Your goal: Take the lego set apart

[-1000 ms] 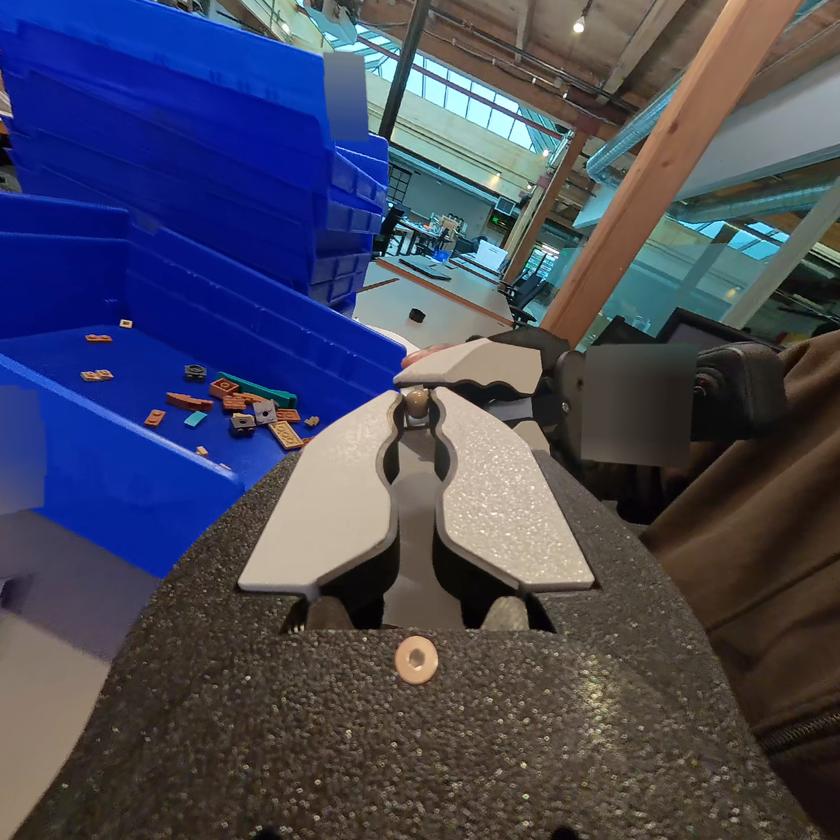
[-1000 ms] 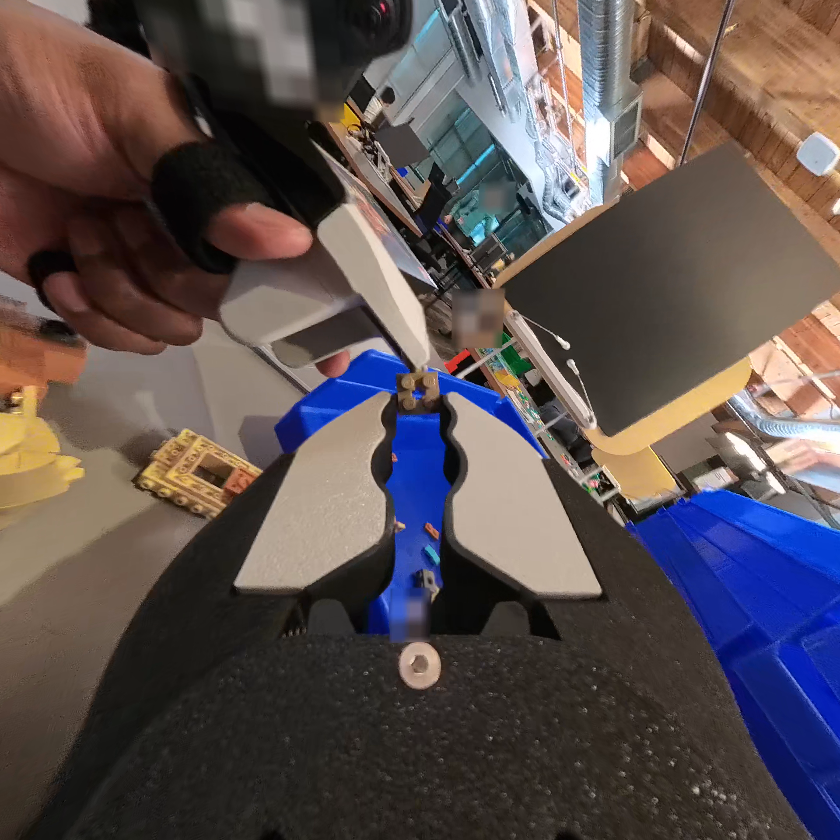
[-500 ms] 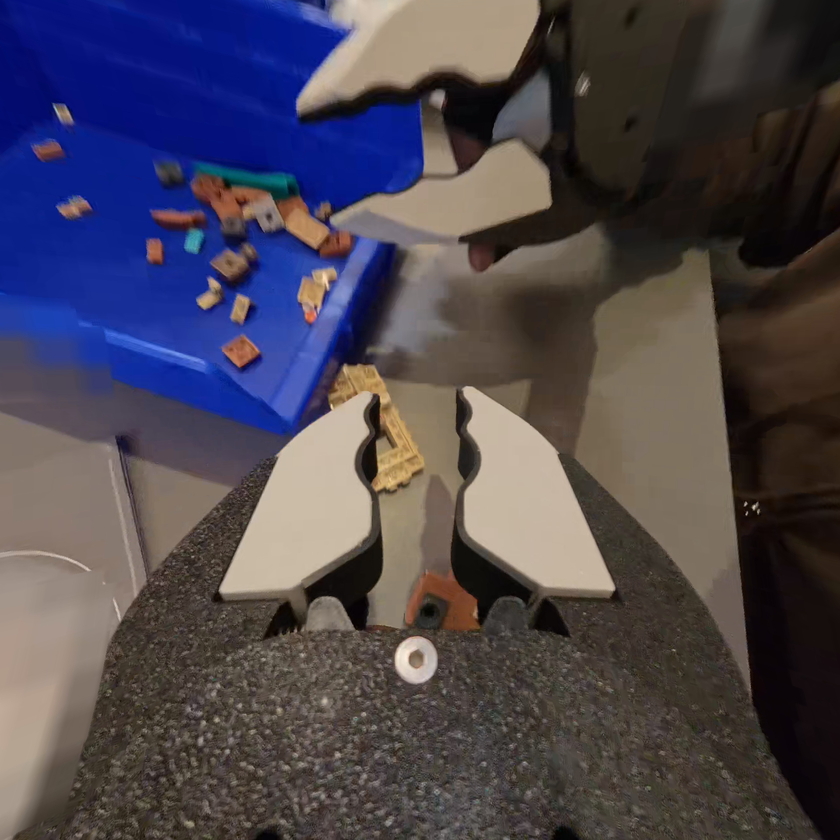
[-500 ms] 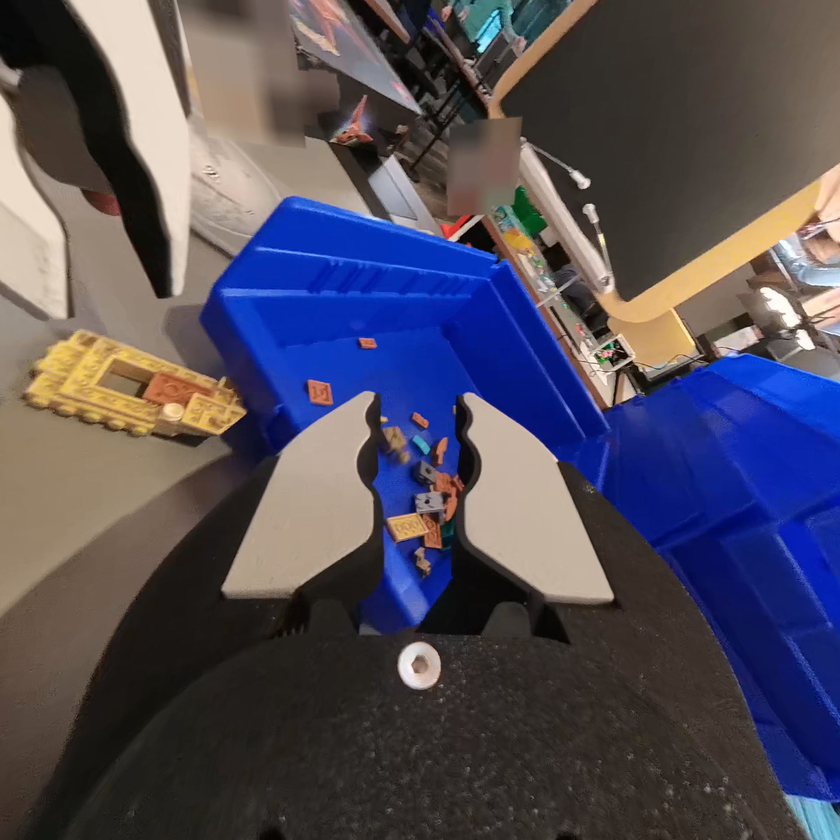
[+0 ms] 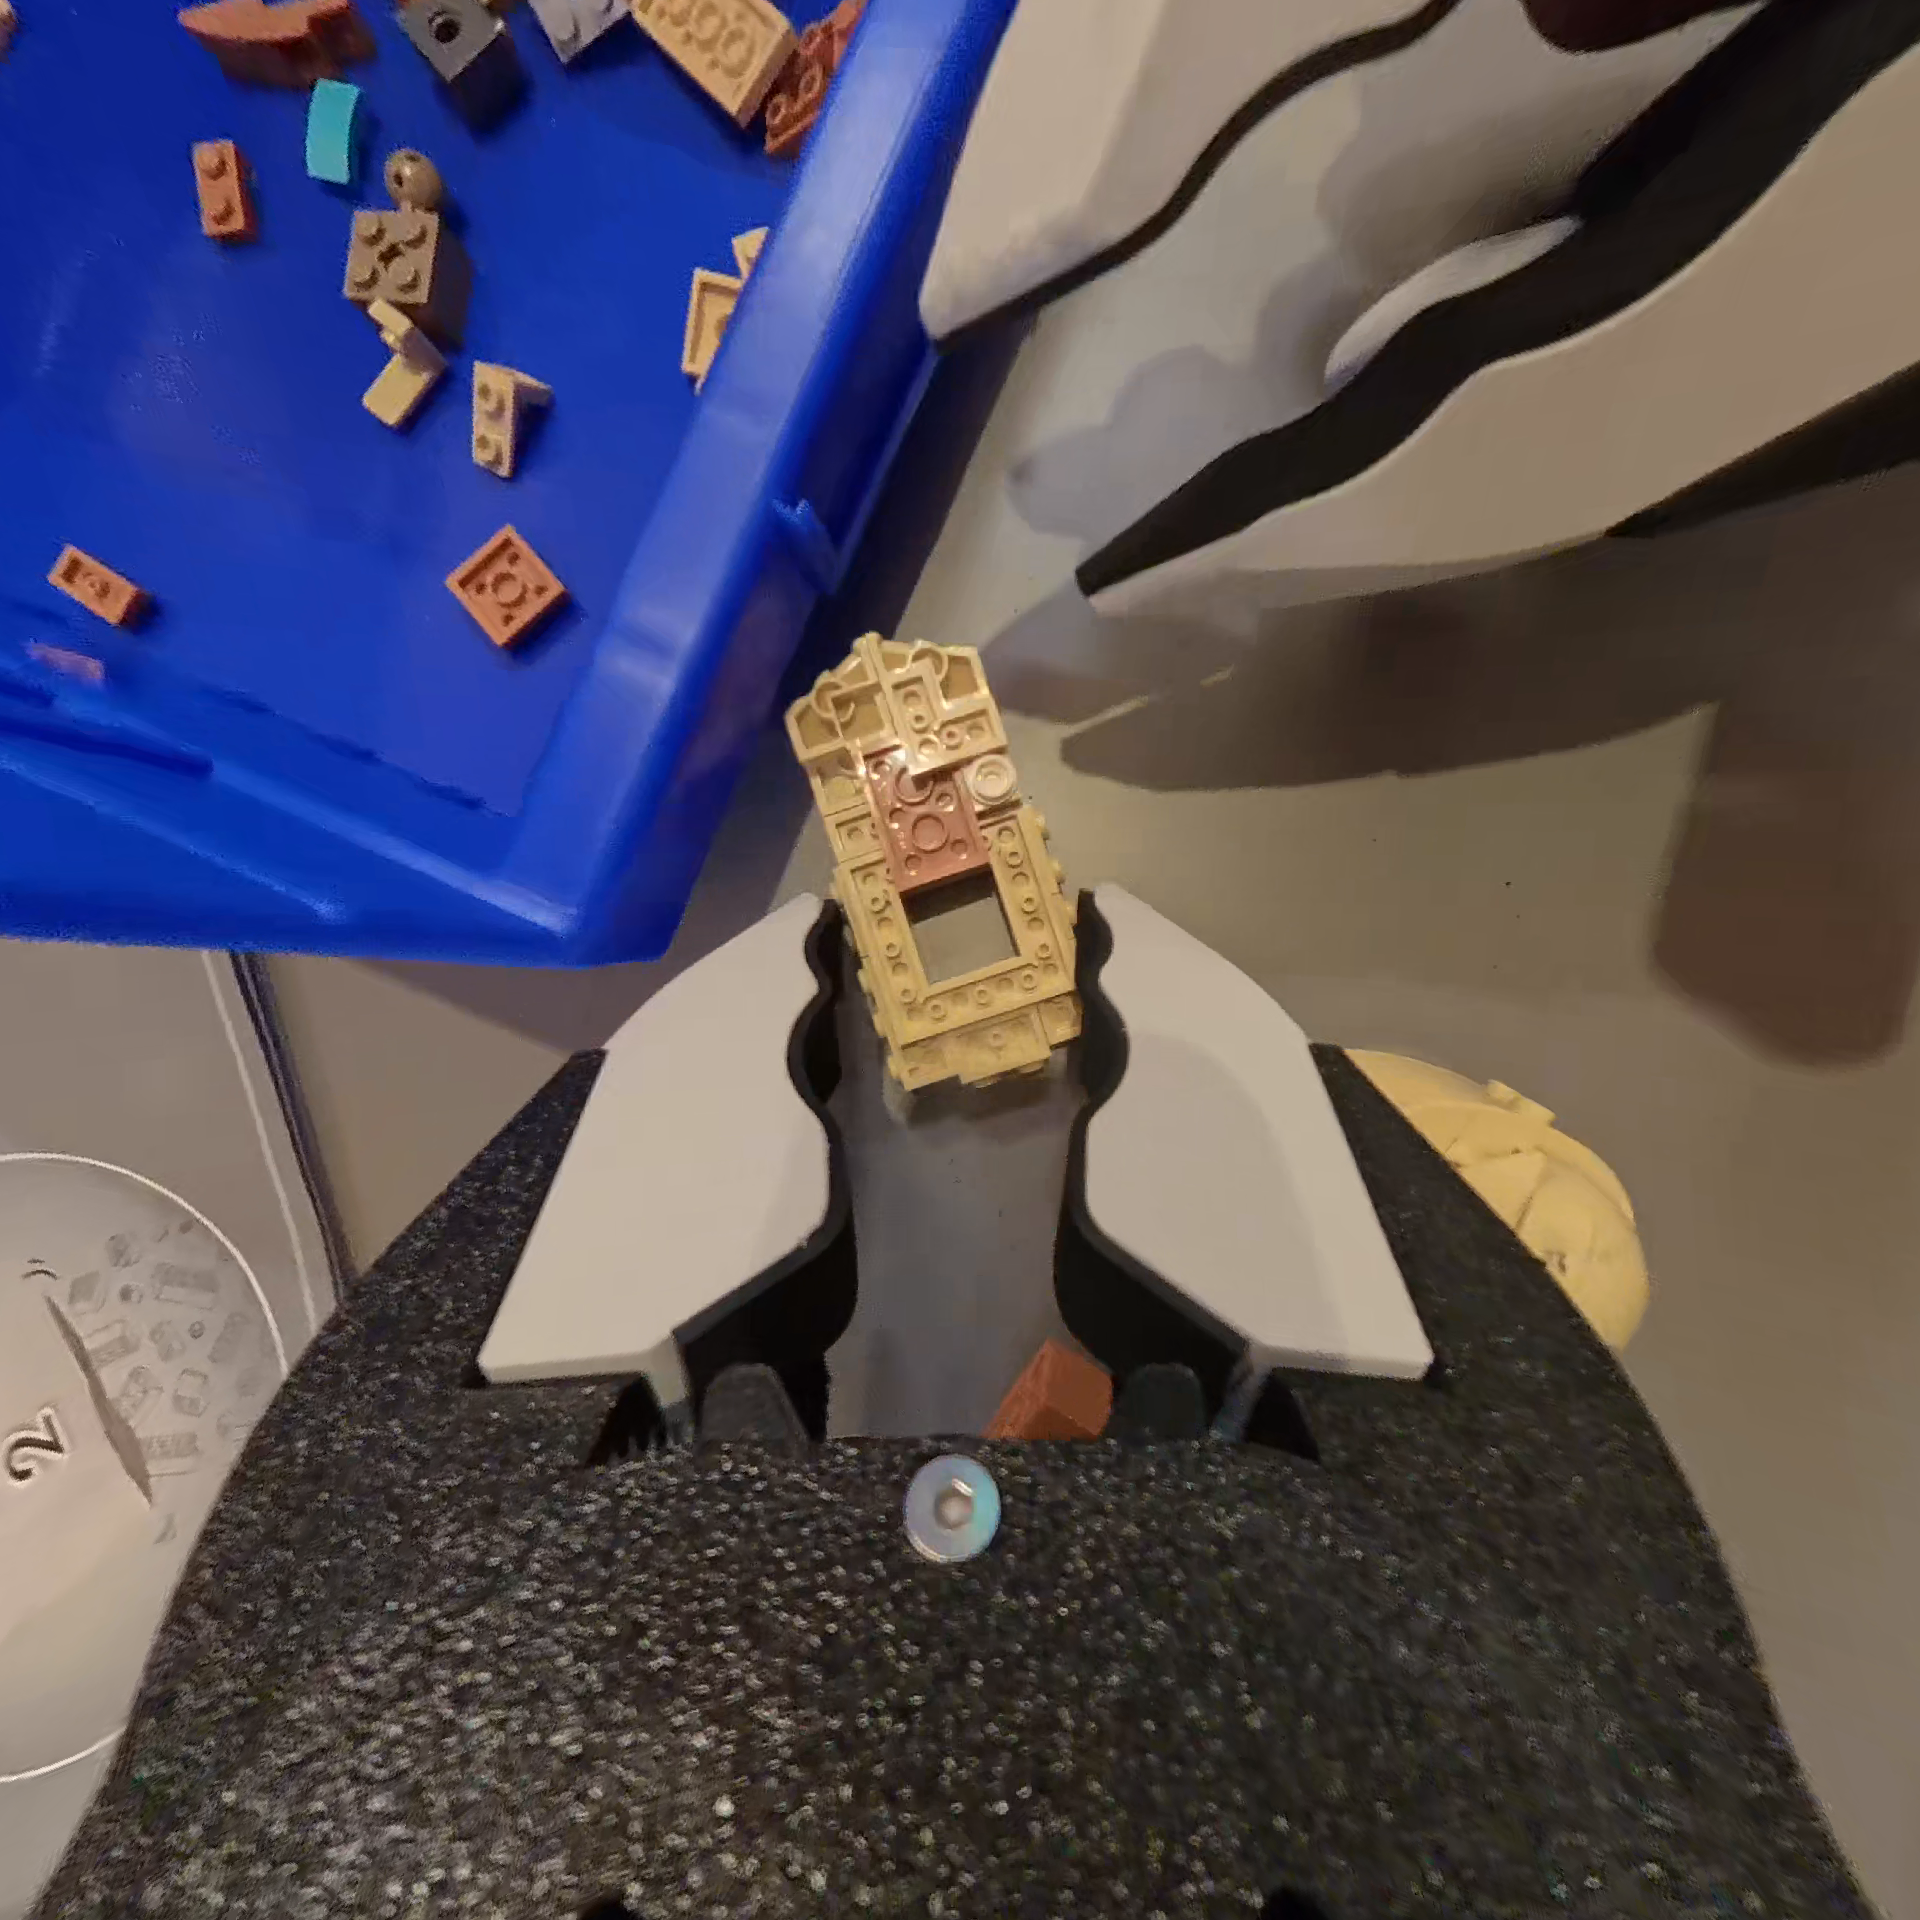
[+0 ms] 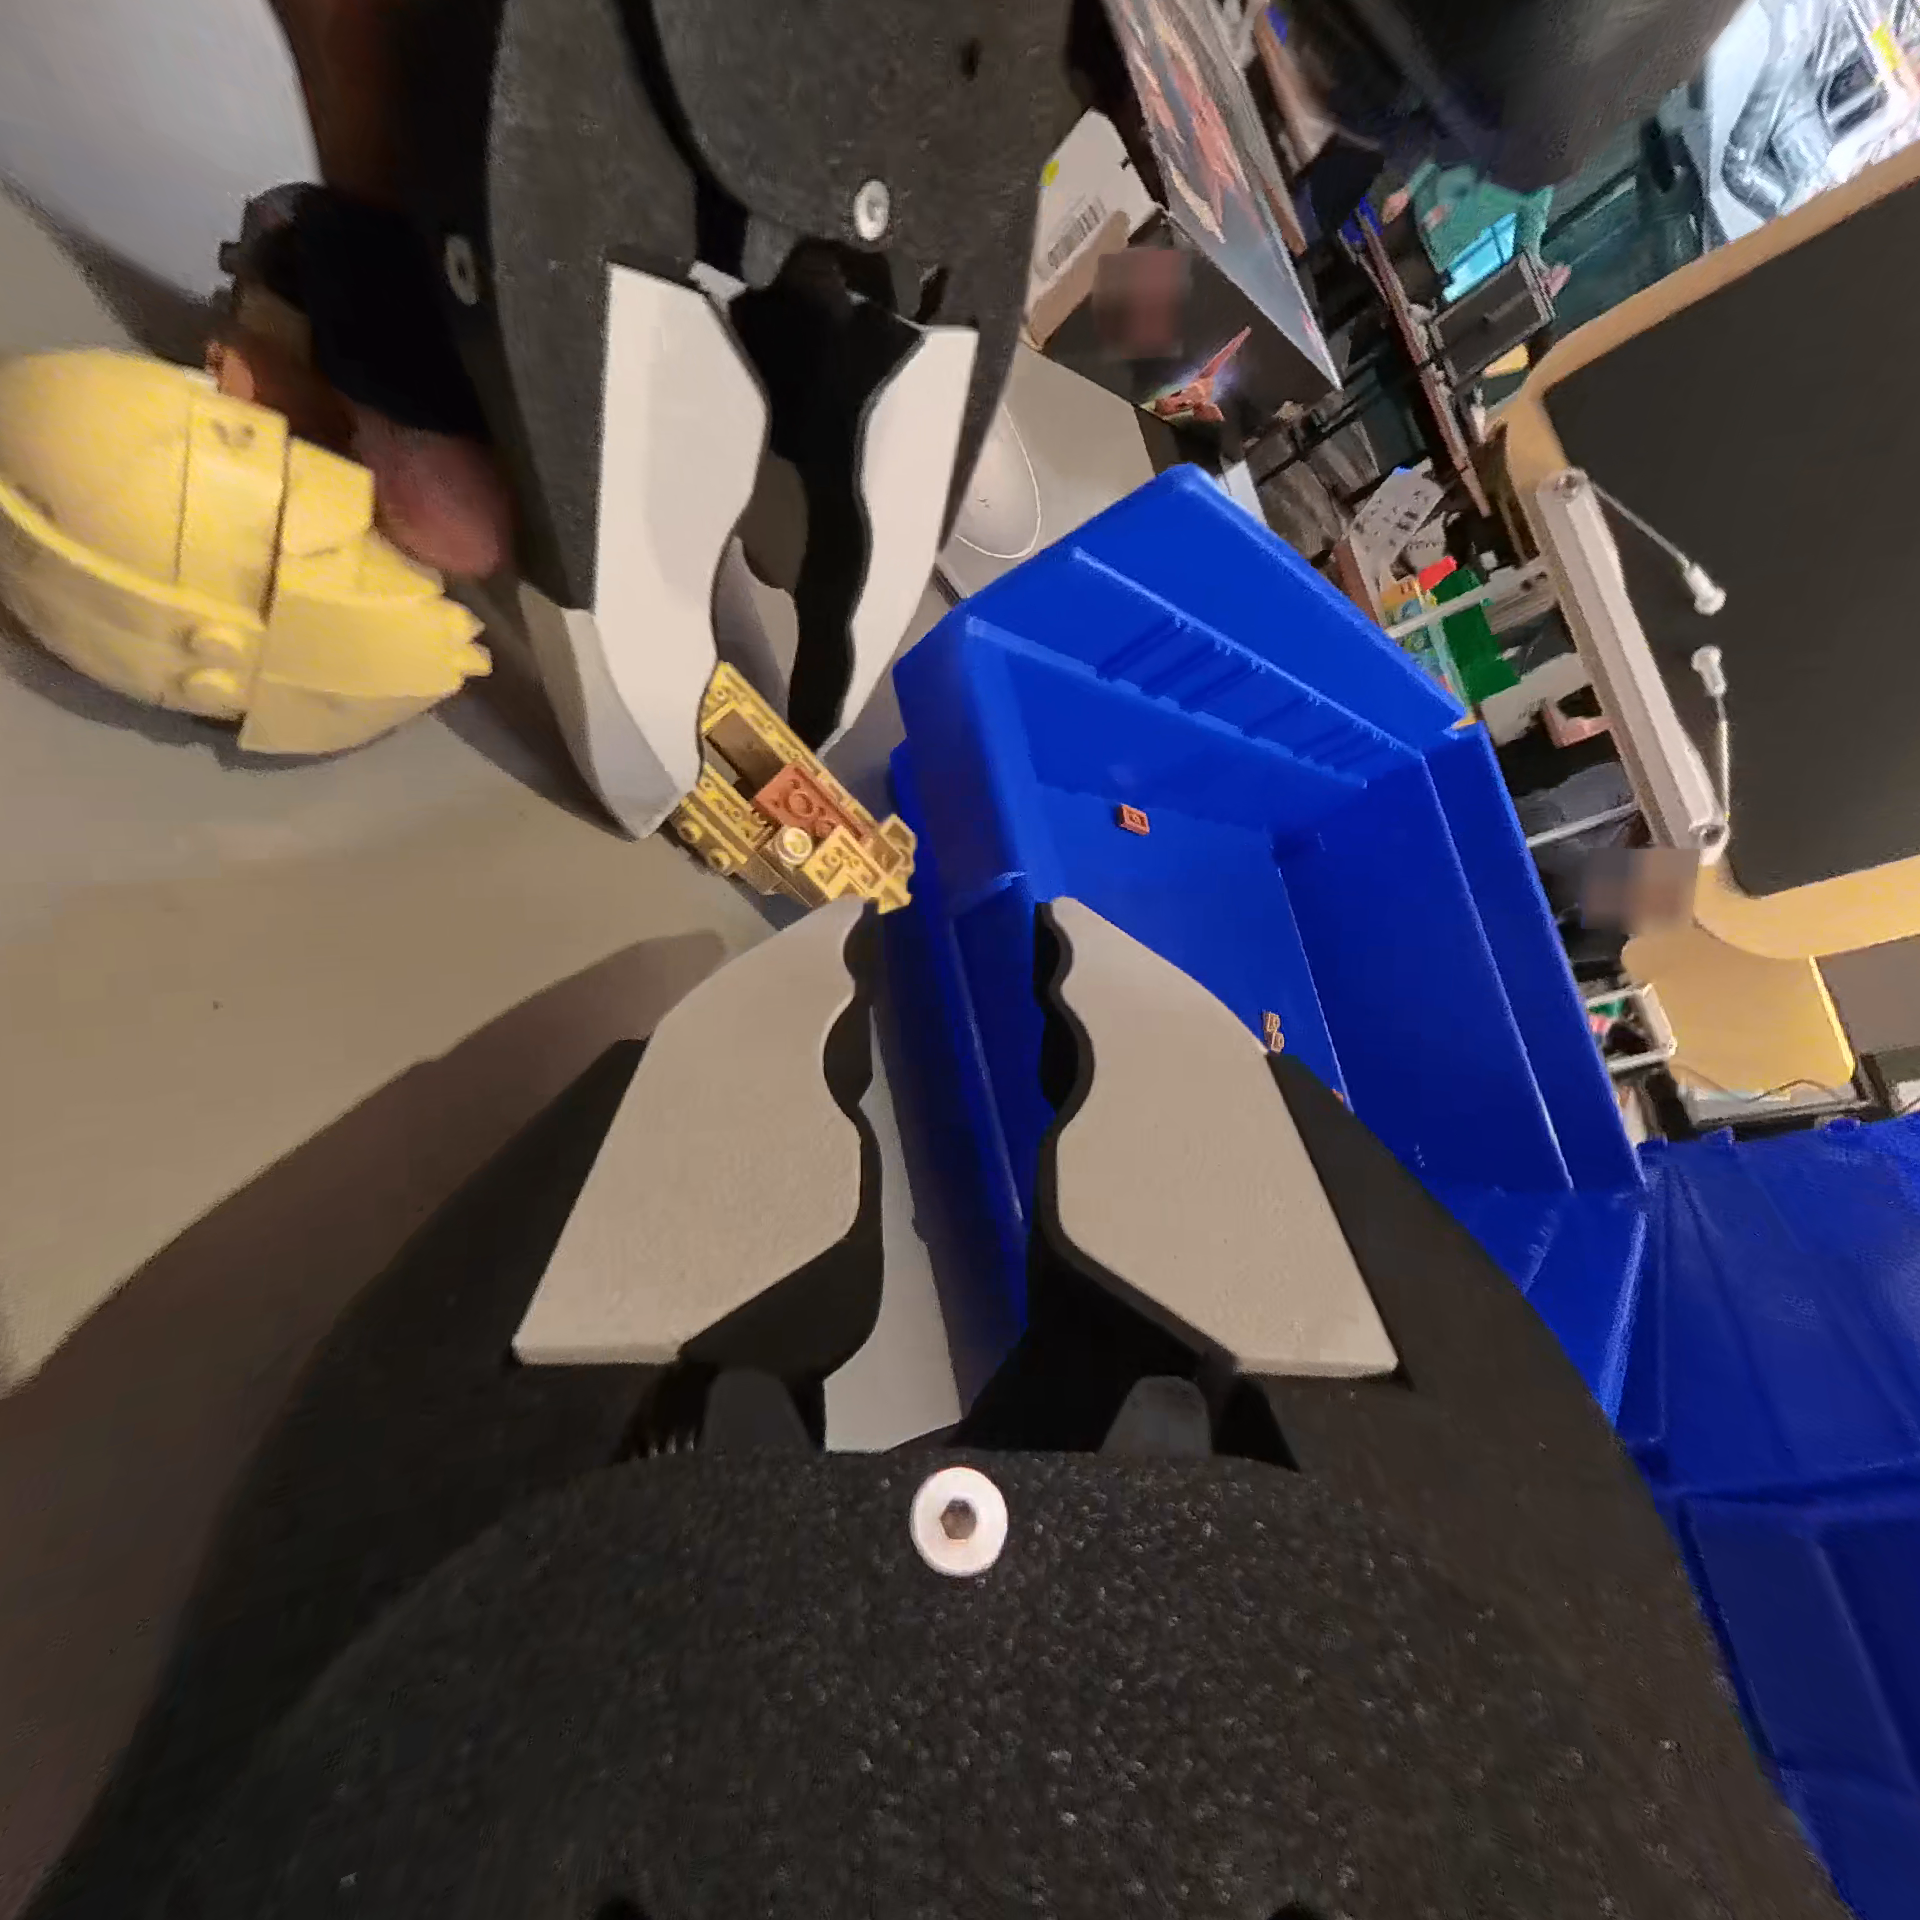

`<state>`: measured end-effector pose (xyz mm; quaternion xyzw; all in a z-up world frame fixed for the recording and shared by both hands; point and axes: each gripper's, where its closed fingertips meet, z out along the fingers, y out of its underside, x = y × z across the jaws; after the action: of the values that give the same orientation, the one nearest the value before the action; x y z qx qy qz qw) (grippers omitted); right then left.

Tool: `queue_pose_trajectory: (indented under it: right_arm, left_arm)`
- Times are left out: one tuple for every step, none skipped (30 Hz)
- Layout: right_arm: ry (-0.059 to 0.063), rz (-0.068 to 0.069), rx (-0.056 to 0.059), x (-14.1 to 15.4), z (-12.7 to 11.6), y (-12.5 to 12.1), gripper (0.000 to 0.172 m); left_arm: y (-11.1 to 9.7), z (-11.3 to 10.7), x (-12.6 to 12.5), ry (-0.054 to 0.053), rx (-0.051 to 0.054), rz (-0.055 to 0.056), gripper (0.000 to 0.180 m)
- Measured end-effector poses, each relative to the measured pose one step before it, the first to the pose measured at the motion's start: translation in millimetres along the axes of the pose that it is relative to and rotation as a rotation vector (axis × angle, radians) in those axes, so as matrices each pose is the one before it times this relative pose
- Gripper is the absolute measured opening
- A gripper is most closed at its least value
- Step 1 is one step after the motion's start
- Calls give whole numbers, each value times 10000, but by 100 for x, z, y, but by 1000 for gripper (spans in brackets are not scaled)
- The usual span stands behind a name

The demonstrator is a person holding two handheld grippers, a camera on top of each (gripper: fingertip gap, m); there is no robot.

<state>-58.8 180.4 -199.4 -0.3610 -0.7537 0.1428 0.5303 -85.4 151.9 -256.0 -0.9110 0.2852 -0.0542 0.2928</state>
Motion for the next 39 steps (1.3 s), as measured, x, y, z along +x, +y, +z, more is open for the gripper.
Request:
queue_pose_trajectory:
  right_arm:
    - [-5, -254, 98, -116, -26, -19, 28]
    - [57, -303, 106, -24, -36, -4, 28]
    - [10, -365, 80, -89, -28, 65, 28]
    - [-3, -392, 81, -118, -22, 83, 28]
    - [18, -387, 62, -99, -39, 115, 29]
    - [5, -383, 44, -124, -30, 130, 30]
    - [21, -380, 41, -111, -47, 107, 31]
    - [114, -372, 43, 12, -46, 42, 32]
    - [193, -350, 39, 128, -46, -10, 33]
    - [166, -334, 49, 107, -41, -116, 37]
    - [155, -339, 80, 76, -42, -210, 42]
    - [173, -333, 71, 64, -39, -232, 43]
    - [163, -314, 69, 40, -47, -252, 44]
    - [156, -296, 130, 40, -75, -339, 43]
    - [168, -260, 161, 84, -104, -367, 40]
    - [122, -205, 138, 83, -106, -340, 37]
    - [23, -152, 106, -27, -88, -258, 33]
    - [-19, -101, 109, -65, -79, -225, 27]
    - [34, -34, 120, 19, -107, -200, 22]
    - [15, 23, 59, 52, -70, -77, 22]
    - [-58, 107, -23, 27, -31, 107, 19]
    - [-86, 184, -38, 38, -5, 179, 17]
    - [-53, 232, -14, 64, 2, 170, 15]
    - [-9, 273, -70, 138, 4, 242, 8]
    - [-52, 285, -78, 92, 48, 254, 8]
    - [-73, 295, -38, 54, 41, 155, 8]
    - [-74, 255, 2, 29, 21, 53, 8]
    - [-66, 134, 5, -43, 17, 2, 8]
    - [-16, -33, -4, -67, 9, -12, 8]
    - [39, -160, -16, -64, 23, -1, 8]
    - [91, -227, -50, -37, 36, 35, 8]
    - [136, -276, -72, 21, 49, 85, 9]
    - [166, -312, -84, 77, 52, 120, 15]
    - [148, -323, -101, 83, 38, 175, 20]
    - [137, -307, -68, 90, 14, 139, 23]
    - [102, -272, -12, 55, 1, 47, 26]
    - [41, -230, 42, -32, -16, -76, 28]
    - [-23, -195, 102, -157, -31, -210, 28]
    - [-65, -174, 160, -254, -46, -351, 28]
  left_arm:
    - [-25, -25, 14, -67, -22, 189, 43]
    - [28, -37, 94, 42, -34, 105, 43]
    - [71, -32, 229, 195, -40, 51, 42]
    - [83, -45, 294, 271, -4, 64, 42]
    - [47, -78, 252, 262, 71, 37, 42]
    - [-70, -156, 190, 256, 135, -55, 42]
    - [-213, -237, 145, 220, 204, -37, 42]
    - [-303, -313, 172, 209, 234, -4, 42]
    - [-395, -353, 248, 236, 274, -6, 42]
    - [-434, -329, 385, 280, 275, 44, 42]
    - [-425, -266, 374, 233, 255, 41, 42]
    - [-352, -173, 311, 183, 192, 5, 42]
    - [-313, -84, 303, 169, 161, 10, 42]
    - [-221, -13, 351, 191, 112, 44, 42]
    - [-148, 57, 392, 192, 63, 87, 42]
    - [-65, 97, 331, 145, 8, 93, 42]
    - [-34, 110, 282, 107, -14, 104, 42]
    - [-95, 93, 218, 77, 16, 105, 42]
    - [-134, 30, 194, 72, 58, 97, 42]
    - [-69, -4, 79, 12, 19, 107, 42]
    - [-42, -40, -98, -96, 22, 135, 42]
    - [-31, -71, -181, -131, 34, 114, 42]
    - [-109, -102, -130, -55, 99, 41, 42]
    - [-148, -117, -118, -26, 124, -39, 42]
    - [-61, -105, -200, -74, 73, -30, 42]
    - [-162, -112, -104, -31, 138, -10, 42]
    - [-97, -55, -46, 13, 82, -35, 42]
    - [3, -7, 13, 38, 13, -38, 42]
    - [53, 32, 3, 18, -26, -19, 42]
    - [74, 47, -18, -23, -50, -11, 42]
    - [71, 50, -25, -36, -48, -3, 42]
    - [21, 45, -59, -45, -39, -78, 42]
    - [13, 32, -79, -46, -40, -129, 42]
    - [55, 14, -141, -105, -72, -70, 42]
    - [143, 17, -167, -161, -131, 50, 42]
    - [119, 19, -55, -127, -127, 126, 42]
    - [82, 59, 129, -10, -109, 119, 42]
    - [-28, 70, 223, 26, -62, 114, 42]
    - [-118, 89, 223, 8, -16, 131, 42]
